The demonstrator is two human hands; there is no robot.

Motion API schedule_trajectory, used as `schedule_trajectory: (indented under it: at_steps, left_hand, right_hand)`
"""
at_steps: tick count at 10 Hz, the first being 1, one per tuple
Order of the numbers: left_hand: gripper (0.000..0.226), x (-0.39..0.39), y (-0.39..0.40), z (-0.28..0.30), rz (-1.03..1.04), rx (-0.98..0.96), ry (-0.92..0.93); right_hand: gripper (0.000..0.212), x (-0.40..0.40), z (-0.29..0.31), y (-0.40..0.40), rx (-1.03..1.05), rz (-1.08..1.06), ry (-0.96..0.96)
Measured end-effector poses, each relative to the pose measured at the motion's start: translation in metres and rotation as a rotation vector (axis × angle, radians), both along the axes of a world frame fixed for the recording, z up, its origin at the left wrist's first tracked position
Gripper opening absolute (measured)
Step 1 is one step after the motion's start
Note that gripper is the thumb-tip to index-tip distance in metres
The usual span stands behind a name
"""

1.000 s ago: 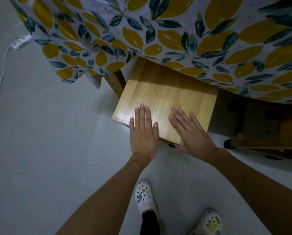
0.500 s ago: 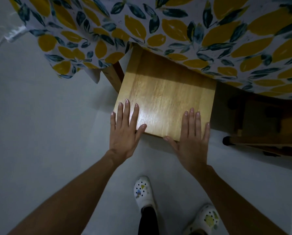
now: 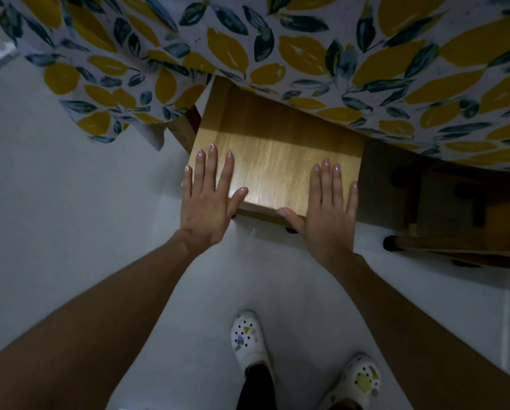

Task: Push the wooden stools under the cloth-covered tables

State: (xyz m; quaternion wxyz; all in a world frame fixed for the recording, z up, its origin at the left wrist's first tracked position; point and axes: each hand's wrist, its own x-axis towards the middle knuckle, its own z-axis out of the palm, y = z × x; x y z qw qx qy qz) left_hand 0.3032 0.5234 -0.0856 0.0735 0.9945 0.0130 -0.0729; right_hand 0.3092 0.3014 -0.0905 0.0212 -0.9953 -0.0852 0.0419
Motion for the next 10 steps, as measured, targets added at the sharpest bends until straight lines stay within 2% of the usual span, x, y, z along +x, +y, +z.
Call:
schedule_trajectory:
  at_steps: [4,6,9,10]
  left_hand:
    - [0.067,0.030,0.010,0.004,-0.020,-0.023,0.052]
    - [0.068,0.029,0.005,0.010,-0.024,0.006,0.098]
    - [0.064,0.020,-0.046,0.067,-0.082,-0.132,0.139]
    - [0.063,0.014,-0.080,0.097,-0.143,-0.070,0.107]
  right_hand:
    - [0.098,0.026,0.001,0.009,0.025,-0.013,0.067]
    - [0.097,0.027,0.013,0.003,0.089,0.004,0.165]
    - [0.092,0.013,0.065,-0.034,0.276,-0.048,0.224]
    - [0.088,-0.003,0.097,-0.065,0.265,-0.060,0.183]
